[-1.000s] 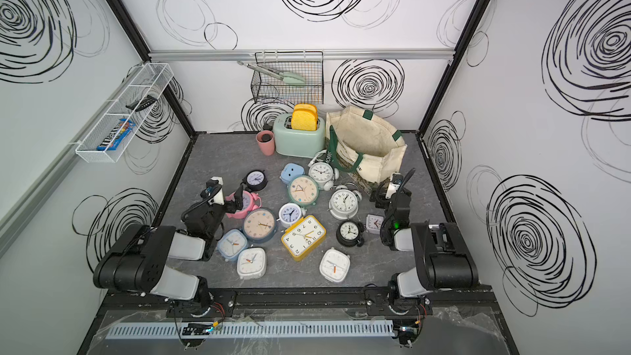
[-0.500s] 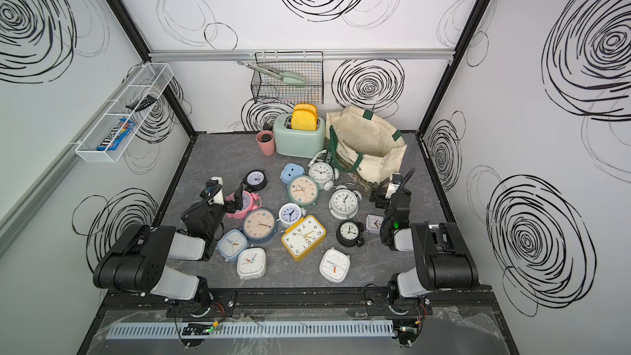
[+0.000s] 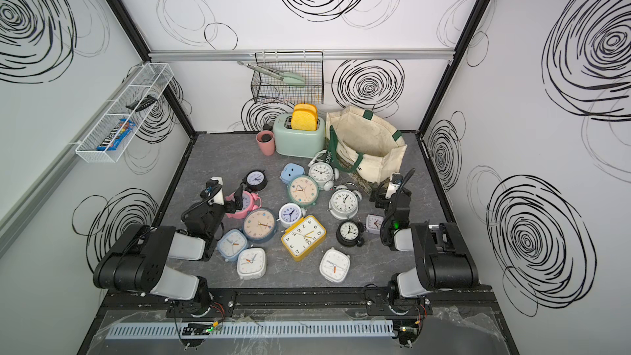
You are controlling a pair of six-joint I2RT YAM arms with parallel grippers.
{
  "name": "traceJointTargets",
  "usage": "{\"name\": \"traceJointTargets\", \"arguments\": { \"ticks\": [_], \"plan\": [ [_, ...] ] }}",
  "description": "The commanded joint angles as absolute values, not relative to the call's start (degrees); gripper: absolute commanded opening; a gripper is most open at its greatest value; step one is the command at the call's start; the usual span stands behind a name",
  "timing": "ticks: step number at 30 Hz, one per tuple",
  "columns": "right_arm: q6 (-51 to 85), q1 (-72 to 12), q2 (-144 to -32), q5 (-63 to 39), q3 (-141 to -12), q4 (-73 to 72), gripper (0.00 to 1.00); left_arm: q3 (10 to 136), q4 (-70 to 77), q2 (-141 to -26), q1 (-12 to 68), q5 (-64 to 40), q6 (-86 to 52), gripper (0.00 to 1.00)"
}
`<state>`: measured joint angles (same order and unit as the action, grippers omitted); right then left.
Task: Put the alarm clock into the canvas bag
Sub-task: Move the alarm to the center of the board.
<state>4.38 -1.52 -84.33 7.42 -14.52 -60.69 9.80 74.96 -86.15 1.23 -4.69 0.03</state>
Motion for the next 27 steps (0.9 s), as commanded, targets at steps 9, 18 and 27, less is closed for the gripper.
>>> {"name": "traceJointTargets", "arguments": {
  "ticks": [9,18,27],
  "plan": [
    [4.2,0.0,-84.5,4.3,-15.0,-62.4,0.97,8.2,83.0,-85.5,-0.5,1.7,-4.5,0.96],
    [9.7,0.0,-73.0,13.8,-19.5,-44.6,0.97,12.4,66.5,-74.8,4.0,16.4,-3.1,0.96],
    [22.7,-0.3,-63.0,15.1,-23.4,-29.4,0.97,24.4,23.8,-55.2,7.9,24.2,-12.1,0.96]
  ]
}}
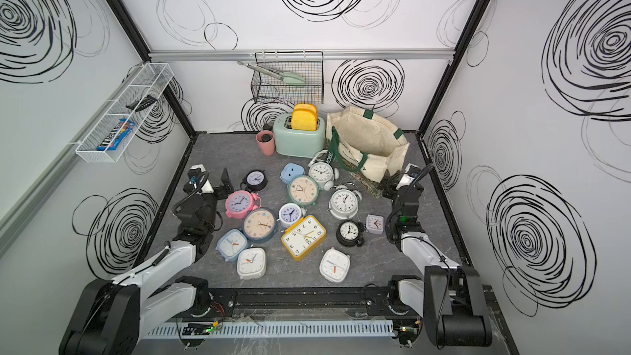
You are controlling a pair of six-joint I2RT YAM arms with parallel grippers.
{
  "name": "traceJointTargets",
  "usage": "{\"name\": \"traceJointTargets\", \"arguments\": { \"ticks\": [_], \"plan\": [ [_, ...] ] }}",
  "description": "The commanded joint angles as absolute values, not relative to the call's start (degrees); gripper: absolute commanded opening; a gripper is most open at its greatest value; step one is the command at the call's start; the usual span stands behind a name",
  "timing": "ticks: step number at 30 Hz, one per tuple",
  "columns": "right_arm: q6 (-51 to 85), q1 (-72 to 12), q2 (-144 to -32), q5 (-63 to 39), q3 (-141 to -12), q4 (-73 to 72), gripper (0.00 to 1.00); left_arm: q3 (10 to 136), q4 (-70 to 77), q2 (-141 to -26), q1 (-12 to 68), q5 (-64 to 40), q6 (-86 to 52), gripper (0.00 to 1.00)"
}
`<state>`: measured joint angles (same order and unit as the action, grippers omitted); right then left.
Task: Put the alarm clock into the canvas bag
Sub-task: Move the alarm to the center of the board.
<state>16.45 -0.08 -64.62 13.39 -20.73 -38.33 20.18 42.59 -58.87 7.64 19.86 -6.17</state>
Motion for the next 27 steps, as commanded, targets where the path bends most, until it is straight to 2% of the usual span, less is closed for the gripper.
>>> {"name": "traceJointTargets", "arguments": {
  "ticks": [1,3,6,11,15,18,22,27],
  "plan": [
    [23.1,-0.3,-62.6,13.9,-24.0,-28.3,0.97,26.6,17.2,-53.7,8.1,26.4,-16.3,0.96],
    [25.3,-0.3,-61.5,12.6,-25.3,-25.2,0.97,31.5,5.0,-53.0,10.6,30.4,-20.1,0.96],
    [27.2,-0.2,-59.6,6.1,-27.0,-21.9,0.97,36.1,-7.5,-53.8,10.6,27.5,-28.0,0.96],
    [34.0,-0.3,-57.2,-0.7,-28.8,-17.4,0.97,37.6,-19.2,-54.6,7.2,12.6,-36.4,0.96],
    [39.5,0.0,-57.5,0.4,-31.1,-11.3,0.97,37.6,-21.6,-54.6,2.6,2.2,-36.7,0.96],
    [43.4,1.6,-57.1,-3.4,-32.5,-6.0,0.97,38.1,-22.0,-56.4,-0.3,-2.8,-36.2,0.96],
    [43.2,3.8,-54.2,-14.0,-31.1,-6.1,0.97,38.6,-21.1,-60.8,-3.0,-5.4,-36.3,0.96],
    [42.3,0.4,-50.1,-13.0,-32.9,0.2,0.97,38.2,-17.1,-65.1,-3.6,-7.5,-38.7,0.96]
  ]
}}
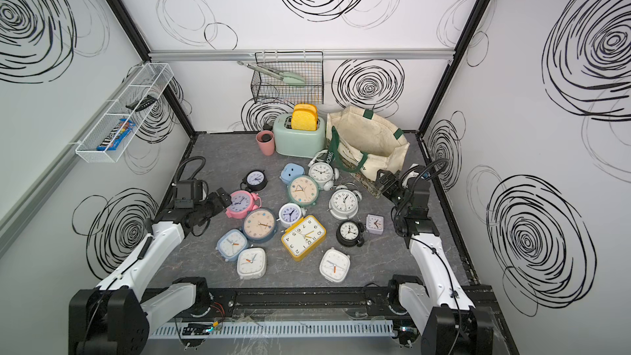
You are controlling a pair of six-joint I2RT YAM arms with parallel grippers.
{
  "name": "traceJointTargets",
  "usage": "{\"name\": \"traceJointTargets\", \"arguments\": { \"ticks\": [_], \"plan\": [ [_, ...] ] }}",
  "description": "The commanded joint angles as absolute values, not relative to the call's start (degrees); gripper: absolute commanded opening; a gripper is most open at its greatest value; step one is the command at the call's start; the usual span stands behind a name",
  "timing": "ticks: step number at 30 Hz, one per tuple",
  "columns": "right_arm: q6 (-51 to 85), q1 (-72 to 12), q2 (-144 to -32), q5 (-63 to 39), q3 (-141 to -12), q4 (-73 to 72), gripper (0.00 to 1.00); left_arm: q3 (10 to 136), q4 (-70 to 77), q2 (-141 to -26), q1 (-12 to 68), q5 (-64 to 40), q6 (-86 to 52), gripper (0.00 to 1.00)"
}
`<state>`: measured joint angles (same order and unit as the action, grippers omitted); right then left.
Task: Put the alarm clock into the canvas bag
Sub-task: Move the alarm to the center of the board.
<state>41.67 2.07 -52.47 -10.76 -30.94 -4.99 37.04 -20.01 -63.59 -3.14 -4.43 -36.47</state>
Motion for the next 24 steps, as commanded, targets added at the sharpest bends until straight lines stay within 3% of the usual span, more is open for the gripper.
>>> {"name": "traceJointTargets", "arguments": {
  "ticks": [1,13,24],
  "plan": [
    [41.3,-0.7,-49.1,-12.8,-32.7,0.2,0.97,38.1,-16.1,-66.0,-3.5,-7.7,-38.9,0.96],
    [32.1,-27.9,-43.2,-2.8,-33.5,4.1,0.97,38.6,-11.1,-74.1,-0.1,-9.0,-39.6,0.96],
    [24.7,-37.3,-50.5,-2.3,-36.7,1.7,0.97,39.5,-7.6,-79.4,5.2,-11.0,-38.7,0.96]
  ]
}}
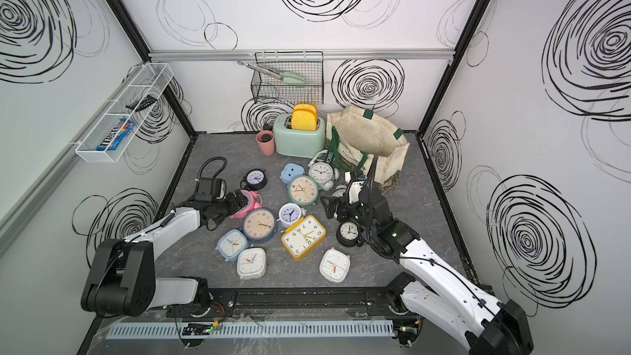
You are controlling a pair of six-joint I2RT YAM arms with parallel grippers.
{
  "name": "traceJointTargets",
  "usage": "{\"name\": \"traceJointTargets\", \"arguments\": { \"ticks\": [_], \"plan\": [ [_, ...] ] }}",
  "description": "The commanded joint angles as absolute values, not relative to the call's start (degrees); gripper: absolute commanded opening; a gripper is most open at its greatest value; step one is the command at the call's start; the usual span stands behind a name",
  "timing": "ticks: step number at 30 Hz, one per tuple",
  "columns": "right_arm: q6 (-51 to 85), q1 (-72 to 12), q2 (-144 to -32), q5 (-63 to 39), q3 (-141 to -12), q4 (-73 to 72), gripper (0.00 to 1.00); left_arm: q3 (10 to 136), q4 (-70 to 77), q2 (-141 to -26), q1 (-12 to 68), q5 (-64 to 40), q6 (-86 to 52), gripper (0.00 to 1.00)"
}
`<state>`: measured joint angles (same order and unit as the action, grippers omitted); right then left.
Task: Put the alarm clock into the canvas bag
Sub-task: Move the alarm to the center of the board.
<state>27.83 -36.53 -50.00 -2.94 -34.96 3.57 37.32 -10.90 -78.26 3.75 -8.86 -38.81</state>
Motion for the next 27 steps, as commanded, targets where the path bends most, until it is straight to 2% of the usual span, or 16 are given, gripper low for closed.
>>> {"name": "traceJointTargets", "arguments": {
  "ticks": [1,7,17,22,27],
  "plan": [
    [24.7,-37.4,-50.8,-2.3,-36.5,1.0,0.97,39.8,-7.8,-79.7,5.9,-11.3,-38.9,0.96],
    [23.4,-37.4,-53.2,-3.4,-36.5,-1.4,0.97,41.4,-4.2,-81.0,12.8,-12.2,-41.9,0.96],
    [24.1,-36.3,-56.2,-7.0,-35.7,-4.5,0.97,52.8,1.4,-93.0,20.9,-13.9,-46.4,0.96],
    [25.3,-34.3,-55.5,-9.7,-34.6,-5.6,0.97,58.5,0.1,-97.6,22.5,-13.7,-43.7,0.96],
    [24.8,-33.8,-53.8,-11.2,-34.0,-5.3,0.97,60.7,-10.6,-92.7,22.3,-8.1,-33.4,0.96]
  ]
}}
